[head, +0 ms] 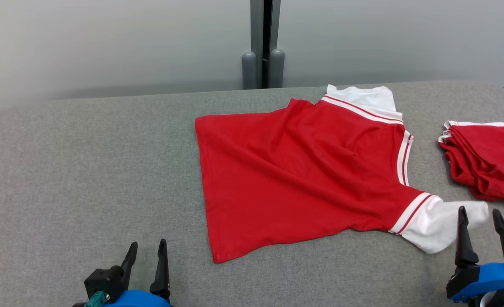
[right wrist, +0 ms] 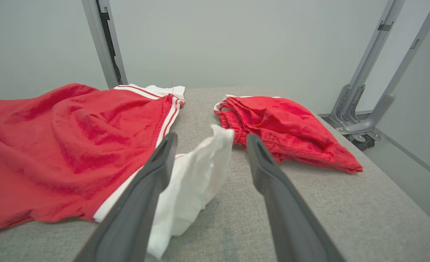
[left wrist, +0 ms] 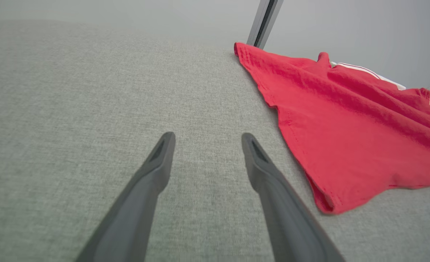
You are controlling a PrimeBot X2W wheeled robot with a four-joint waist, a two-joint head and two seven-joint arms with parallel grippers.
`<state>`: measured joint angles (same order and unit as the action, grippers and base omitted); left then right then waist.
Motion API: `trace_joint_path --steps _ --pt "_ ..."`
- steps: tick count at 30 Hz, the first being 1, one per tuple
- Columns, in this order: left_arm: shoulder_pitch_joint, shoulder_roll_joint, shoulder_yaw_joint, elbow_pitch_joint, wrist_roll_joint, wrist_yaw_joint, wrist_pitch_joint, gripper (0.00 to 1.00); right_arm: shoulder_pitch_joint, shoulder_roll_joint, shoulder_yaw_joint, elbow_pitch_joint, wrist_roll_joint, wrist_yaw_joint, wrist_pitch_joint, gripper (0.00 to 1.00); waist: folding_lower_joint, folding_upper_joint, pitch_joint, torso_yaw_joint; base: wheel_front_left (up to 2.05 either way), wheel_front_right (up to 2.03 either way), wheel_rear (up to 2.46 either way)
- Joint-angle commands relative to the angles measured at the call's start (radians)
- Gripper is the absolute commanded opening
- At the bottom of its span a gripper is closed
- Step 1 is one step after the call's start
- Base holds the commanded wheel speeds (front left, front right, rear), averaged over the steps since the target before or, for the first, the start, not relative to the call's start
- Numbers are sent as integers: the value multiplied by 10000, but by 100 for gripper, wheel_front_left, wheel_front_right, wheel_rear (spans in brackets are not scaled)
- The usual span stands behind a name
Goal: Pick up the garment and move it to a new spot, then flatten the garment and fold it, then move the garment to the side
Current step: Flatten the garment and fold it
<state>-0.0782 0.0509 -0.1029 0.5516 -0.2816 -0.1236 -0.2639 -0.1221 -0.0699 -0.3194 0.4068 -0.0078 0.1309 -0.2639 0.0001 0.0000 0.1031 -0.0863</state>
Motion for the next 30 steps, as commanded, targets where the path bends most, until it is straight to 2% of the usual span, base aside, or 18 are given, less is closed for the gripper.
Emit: trace_joint_path --steps 1,10,23,30 --pt "118 -1 59 20 36 6 -6 100 233 94 140 -163 63 -3 -2 100 -1 0 -94 -13 0 0 0" --pt "443 -3 -246 38 -157 83 -6 100 1116 185 1375 -182 506 -3 -3 100 -1 0 -513 110 0 0 0" --pt "440 0 -436 -130 -260 165 -6 100 1003 191 1750 198 780 -3 -1 100 -1 0 -424 135 0 0 0" --pt "90 -1 -1351 -233 -703 1 -5 100 782 192 1916 235 773 -3 -1 100 -1 0 -126 9 0 0 0"
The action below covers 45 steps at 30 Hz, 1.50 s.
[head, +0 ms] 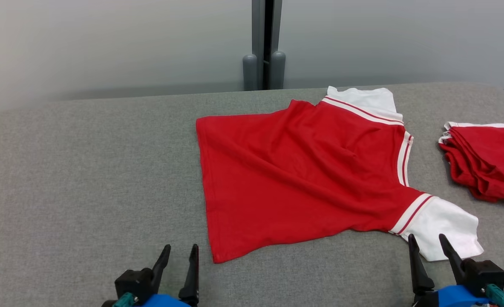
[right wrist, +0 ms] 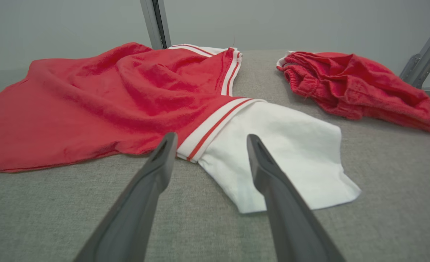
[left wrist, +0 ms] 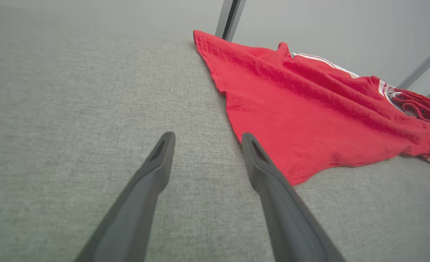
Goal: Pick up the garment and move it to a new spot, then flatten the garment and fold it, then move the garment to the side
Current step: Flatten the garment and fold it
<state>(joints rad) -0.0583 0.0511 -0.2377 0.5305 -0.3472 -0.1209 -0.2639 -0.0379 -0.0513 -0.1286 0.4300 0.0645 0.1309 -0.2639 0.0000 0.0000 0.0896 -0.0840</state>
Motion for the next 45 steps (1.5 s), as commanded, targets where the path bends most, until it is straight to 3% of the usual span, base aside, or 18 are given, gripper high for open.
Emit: trace_joint_path --steps 1,17,18,19,20,23,34,45 --pt "-157 -3 -216 65 -126 -44 -5 100 -84 5 22 1 65 -3 -1 100 0 0 55 -59 0 0 0" --pt "-1065 -46 -2698 2241 -2187 -130 96 100 -362 4 -116 -125 90 -3 -1 100 0 0 697 -822 0 0 0" --pt "-1110 -56 -2787 2354 -2304 -132 108 49 -370 4 -130 -131 90 -2 -1 100 0 0 711 -832 0 0 0" --pt "-1172 -54 -2825 2443 -2382 -132 111 11 -378 4 -143 -135 90 -3 -1 100 0 0 722 -833 0 0 0" --pt "-1233 -50 -2826 2484 -2446 -132 118 0 -379 5 -159 -143 85 -3 -1 100 0 0 728 -825 0 0 0" --pt "-1388 3 -2642 2436 -2425 -133 99 0 -307 5 -272 -156 75 -3 -1 100 0 0 721 -718 0 0 0" --pt "-777 179 -39 1835 -1050 24 12 0 -419 3 -1065 483 -105 -2 -1 100 0 0 658 -194 0 0 0" --pt "-666 36 327 1757 -485 -78 18 0 -745 2 -1576 1956 -653 -2 0 100 0 0 749 -47 0 0 0"
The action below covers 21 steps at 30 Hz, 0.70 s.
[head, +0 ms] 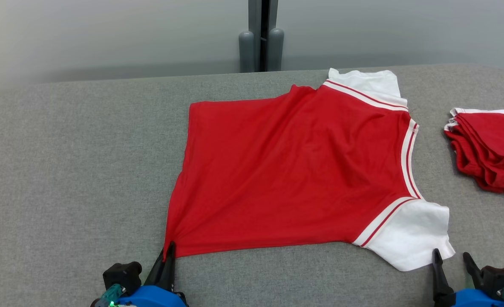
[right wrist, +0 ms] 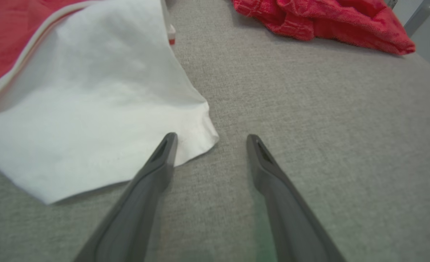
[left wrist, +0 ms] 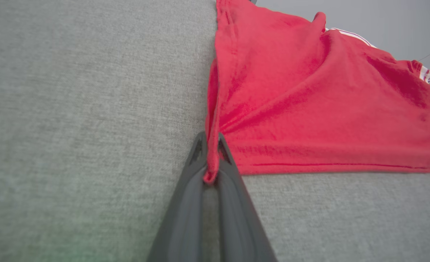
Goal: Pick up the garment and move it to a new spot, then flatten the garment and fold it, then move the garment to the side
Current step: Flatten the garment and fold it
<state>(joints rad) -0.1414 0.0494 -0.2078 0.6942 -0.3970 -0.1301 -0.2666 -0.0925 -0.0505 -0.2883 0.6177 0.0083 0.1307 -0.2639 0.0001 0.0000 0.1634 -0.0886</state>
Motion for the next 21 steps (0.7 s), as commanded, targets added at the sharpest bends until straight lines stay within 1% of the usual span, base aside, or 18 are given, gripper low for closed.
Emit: trace_joint_path --steps 1,8,9,10,11,13,15,18,20,21 --pt "145 47 -4 128 24 10 47 0 -258 -6 52 229 -82 0 0 100 -1 0 24 0 0 0 0" --pt "12 18 -273 108 -127 0 70 0 -731 25 423 1137 -72 5 37 100 -1 0 112 68 0 0 0" --pt "3 17 -282 119 -122 -1 71 0 -806 47 522 1313 -36 5 53 96 -1 0 121 84 0 0 0" --pt "-1 17 -296 128 -121 -1 71 0 -851 68 599 1482 -28 14 76 39 -1 0 126 100 0 0 0" --pt "3 17 -313 133 -125 -1 71 0 -894 80 652 1596 29 15 82 0 -1 0 124 118 0 0 0" --pt "21 16 -342 146 -151 -2 71 0 -940 82 695 1756 143 14 85 0 -1 0 101 147 0 0 0" --pt "43 16 -344 135 -183 -2 70 0 -980 44 698 1503 292 3 70 0 -1 0 61 167 0 0 0" --pt "49 20 -319 -141 -288 -3 36 0 -962 15 745 666 655 2 1 0 -1 0 -52 181 0 0 0" --pt "-58 22 -255 -575 -429 -3 26 0 -939 -1 867 -66 916 2 -1 0 -1 0 -139 172 0 0 0" --pt "-58 22 -255 -575 -429 -3 26 0 -939 -1 867 -66 916 2 -1 0 -1 0 -139 172 0 0 0"
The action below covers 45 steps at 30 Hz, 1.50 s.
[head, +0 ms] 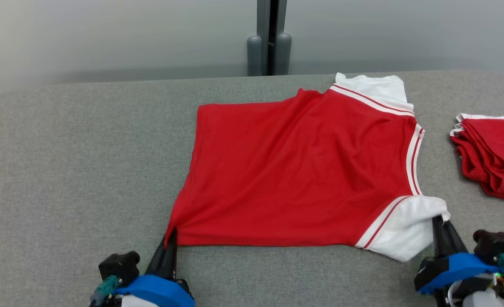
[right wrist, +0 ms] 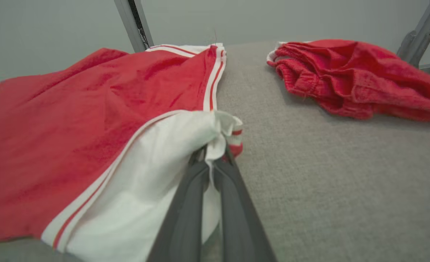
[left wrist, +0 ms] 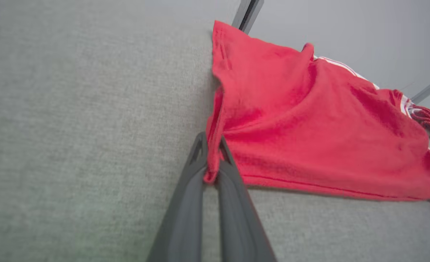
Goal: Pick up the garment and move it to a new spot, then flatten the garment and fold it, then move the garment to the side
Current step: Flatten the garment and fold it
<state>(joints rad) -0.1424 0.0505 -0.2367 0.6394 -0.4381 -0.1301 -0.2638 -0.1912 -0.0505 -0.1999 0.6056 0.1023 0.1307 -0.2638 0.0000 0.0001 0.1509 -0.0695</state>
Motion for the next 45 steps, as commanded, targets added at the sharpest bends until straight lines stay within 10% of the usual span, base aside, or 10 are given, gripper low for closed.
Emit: trace_joint_path --steps 1,10,21,37,45 --pt "-124 11 145 -260 -118 -3 -8 0 24 -13 49 -388 125 2 -4 0 0 -1 -62 -29 0 0 0" --pt "-1334 136 567 -3338 -454 -4 -20 0 -965 -480 466 -4479 1491 2 -4 0 0 -1 -762 -12 0 0 0" --pt "-3928 2278 -20 -5556 -1118 -4 153 0 -3581 -2087 1196 -6779 2278 2 -3 0 0 -1 -1141 169 0 0 0" --pt "-7103 3088 564 -4860 -1630 125 1340 0 -8391 -3132 2572 -4658 960 0 372 0 0 -1 1568 369 0 0 0" --pt "-9266 2842 510 -3047 -1691 54 610 0 -10962 -2488 989 -3185 499 -1 17 0 0 -1 2633 275 0 0 0"
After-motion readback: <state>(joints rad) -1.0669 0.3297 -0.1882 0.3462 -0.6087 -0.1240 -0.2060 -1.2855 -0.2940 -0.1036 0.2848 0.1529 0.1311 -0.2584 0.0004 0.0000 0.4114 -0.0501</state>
